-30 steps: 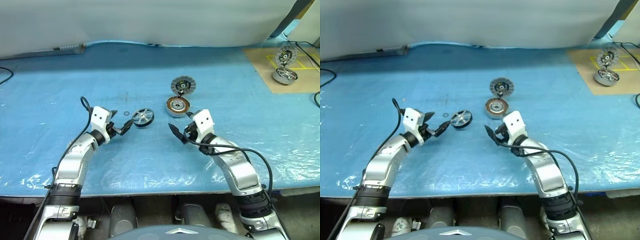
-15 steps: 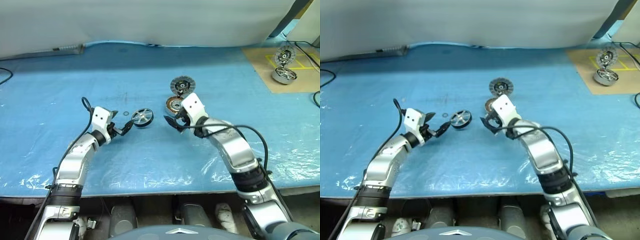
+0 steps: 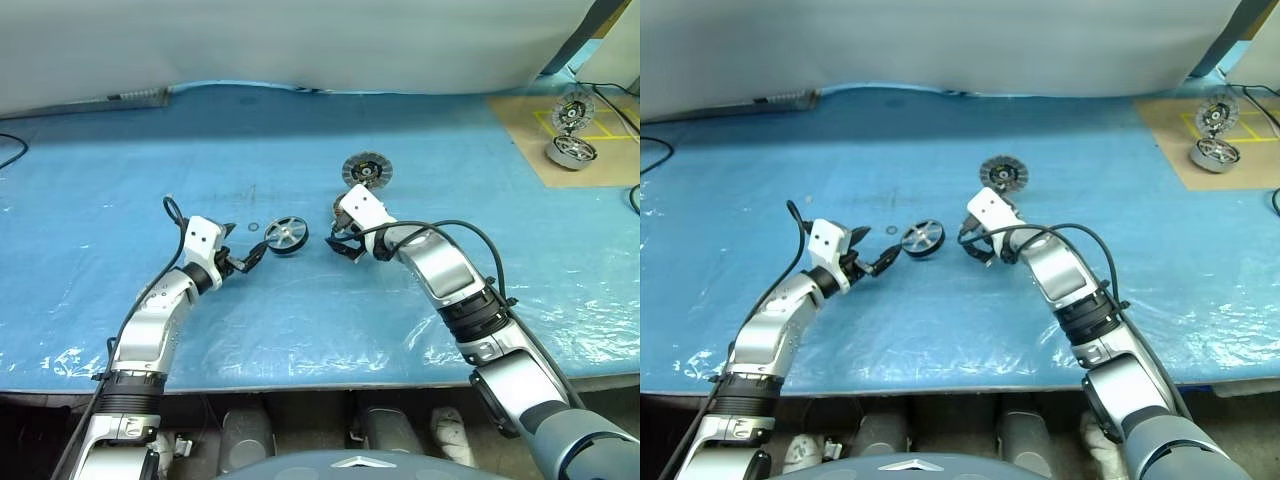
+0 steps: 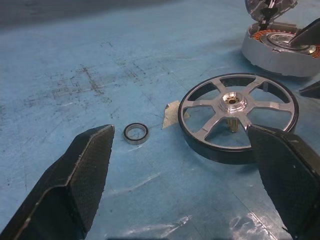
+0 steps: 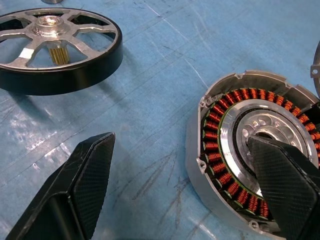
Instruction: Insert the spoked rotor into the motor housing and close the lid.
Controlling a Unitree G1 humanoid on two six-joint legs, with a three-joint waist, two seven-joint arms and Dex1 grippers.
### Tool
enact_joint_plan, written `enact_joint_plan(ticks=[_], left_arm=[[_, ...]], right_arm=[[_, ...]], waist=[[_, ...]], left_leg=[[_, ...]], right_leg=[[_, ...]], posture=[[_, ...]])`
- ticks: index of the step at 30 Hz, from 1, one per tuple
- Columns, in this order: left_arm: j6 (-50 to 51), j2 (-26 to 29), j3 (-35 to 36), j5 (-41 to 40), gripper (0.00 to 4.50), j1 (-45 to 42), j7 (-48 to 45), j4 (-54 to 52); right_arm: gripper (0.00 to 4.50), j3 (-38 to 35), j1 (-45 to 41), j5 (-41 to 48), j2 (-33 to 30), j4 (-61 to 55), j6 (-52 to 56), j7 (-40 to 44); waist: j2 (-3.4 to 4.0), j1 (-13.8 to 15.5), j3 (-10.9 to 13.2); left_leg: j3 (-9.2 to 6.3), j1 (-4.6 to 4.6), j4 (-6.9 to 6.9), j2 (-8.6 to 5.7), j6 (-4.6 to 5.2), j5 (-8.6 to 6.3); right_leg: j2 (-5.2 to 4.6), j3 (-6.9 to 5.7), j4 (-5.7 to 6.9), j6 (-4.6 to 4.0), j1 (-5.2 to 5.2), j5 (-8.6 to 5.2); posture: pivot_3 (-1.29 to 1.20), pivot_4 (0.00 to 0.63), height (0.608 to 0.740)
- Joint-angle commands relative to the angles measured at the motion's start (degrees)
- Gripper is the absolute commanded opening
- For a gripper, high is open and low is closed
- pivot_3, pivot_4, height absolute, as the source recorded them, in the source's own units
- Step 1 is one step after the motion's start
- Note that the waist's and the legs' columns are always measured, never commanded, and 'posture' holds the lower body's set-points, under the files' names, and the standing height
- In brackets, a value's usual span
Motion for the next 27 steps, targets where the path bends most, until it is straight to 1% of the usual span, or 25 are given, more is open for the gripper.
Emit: enact_joint_plan(ticks=[1,4,9,15,27], left_arm=[[-1.7,0.2,0.3,0.0,4.50,0.1,-0.2,-0.5],[-2.0,0.2,0.3,0.0,4.50,0.1,-0.3,-0.3],[-2.3,0.2,0.4,-0.1,4.50,0.2,-0.3,-0.1],[-2.2,0.0,0.2,-0.2,4.50,0.2,-0.1,-0.2],[-1.6,-0.2,0.3,-0.2,4.50,0.2,0.5,-1.2]], right_arm=[[4.47,-1.4,-1.4,-1.0,0.4,1.9,-1.7,-0.9],[4.47,-1.7,-2.1,-1.3,0.6,3.5,-3.4,-1.0],[4.47,-4.3,-2.6,1.1,1.1,1.4,-5.9,0.7],[4.47,-5.6,-2.9,0.9,1.4,1.2,-6.1,0.5],[4.47,-2.1,-2.6,-3.0,0.7,9.4,-8.0,2.1]], waist=[[0.00,0.0,0.0],[0.00,0.0,0.0],[-0.03,0.1,0.0],[-0.03,-0.1,0.0],[-0.04,0.0,0.0]], left_leg=[[0.00,0.01,0.02,0.00,0.00,0.00],[0.01,0.03,0.07,0.00,0.00,0.00],[0.01,-0.02,0.07,0.00,0.00,0.00],[0.02,0.01,-0.01,0.02,0.00,0.00],[0.04,0.03,0.00,0.02,0.00,0.00]], right_leg=[[0.00,0.00,0.01,0.00,0.00,0.00],[-0.01,0.01,0.05,0.00,0.01,0.00],[-0.02,0.01,0.01,0.00,0.00,0.00],[0.01,-0.01,0.02,-0.04,-0.02,-0.02],[0.00,-0.01,0.01,-0.06,-0.02,-0.03]], posture=[[0.00,0.150,0.740],[0.00,0.150,0.740],[0.00,0.150,0.740],[0.00,0.150,0.740],[0.00,0.150,0.740]])
